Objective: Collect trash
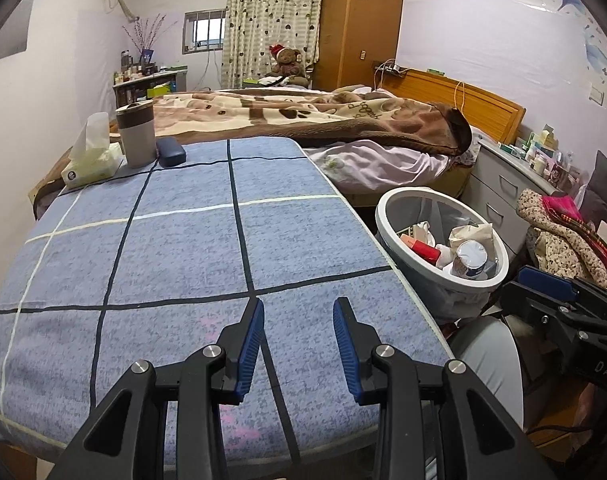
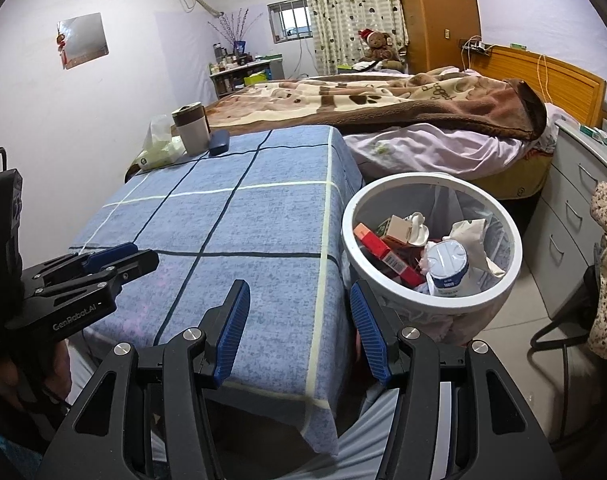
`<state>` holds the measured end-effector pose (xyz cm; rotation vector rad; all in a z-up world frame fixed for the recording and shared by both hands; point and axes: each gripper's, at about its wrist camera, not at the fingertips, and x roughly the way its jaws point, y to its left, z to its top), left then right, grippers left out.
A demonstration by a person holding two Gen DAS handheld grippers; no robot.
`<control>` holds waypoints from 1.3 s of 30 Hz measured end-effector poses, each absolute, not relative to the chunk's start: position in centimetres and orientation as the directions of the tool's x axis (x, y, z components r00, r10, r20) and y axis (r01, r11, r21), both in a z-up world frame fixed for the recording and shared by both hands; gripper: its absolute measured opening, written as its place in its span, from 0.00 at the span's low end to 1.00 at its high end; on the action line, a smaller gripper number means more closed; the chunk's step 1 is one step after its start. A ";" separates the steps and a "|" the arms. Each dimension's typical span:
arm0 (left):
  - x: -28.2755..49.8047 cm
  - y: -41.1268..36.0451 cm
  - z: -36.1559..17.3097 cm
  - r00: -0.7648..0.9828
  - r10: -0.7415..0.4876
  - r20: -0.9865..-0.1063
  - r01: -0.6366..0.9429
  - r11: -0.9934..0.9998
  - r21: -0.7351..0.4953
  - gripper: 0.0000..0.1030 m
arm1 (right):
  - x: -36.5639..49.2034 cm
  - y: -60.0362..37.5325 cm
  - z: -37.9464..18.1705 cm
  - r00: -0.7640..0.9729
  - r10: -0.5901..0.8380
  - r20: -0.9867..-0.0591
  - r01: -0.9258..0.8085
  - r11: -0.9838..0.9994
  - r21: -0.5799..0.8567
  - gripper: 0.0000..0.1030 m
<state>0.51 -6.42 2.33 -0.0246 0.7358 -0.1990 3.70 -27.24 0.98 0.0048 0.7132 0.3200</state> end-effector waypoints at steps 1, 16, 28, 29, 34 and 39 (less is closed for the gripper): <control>0.5 -6.4 2.4 0.725 -0.186 -0.664 0.169 0.981 -0.091 0.35 | 3.7 -27.2 1.0 0.709 0.290 -0.643 -0.288 0.951 0.112 0.53; 0.6 -6.2 2.3 0.725 -0.185 -0.664 0.162 0.982 -0.097 0.35 | 4.2 -27.0 1.0 0.700 0.295 -0.650 -0.292 0.949 0.117 0.53; 0.7 -6.0 2.3 0.723 -0.186 -0.666 0.153 0.982 -0.108 0.35 | 4.2 -26.7 0.7 0.697 0.299 -0.652 -0.298 0.948 0.116 0.53; 0.7 -6.0 2.3 0.722 -0.185 -0.666 0.152 0.983 -0.107 0.35 | 4.2 -26.6 0.7 0.697 0.298 -0.652 -0.296 0.948 0.116 0.53; 0.6 -5.9 2.3 0.725 -0.184 -0.664 0.151 0.983 -0.108 0.35 | 4.2 -26.7 0.6 0.698 0.298 -0.651 -0.295 0.948 0.117 0.53; 0.5 -5.9 2.2 0.723 -0.186 -0.665 0.149 0.982 -0.112 0.35 | 4.1 -26.8 0.6 0.698 0.299 -0.650 -0.297 0.948 0.118 0.53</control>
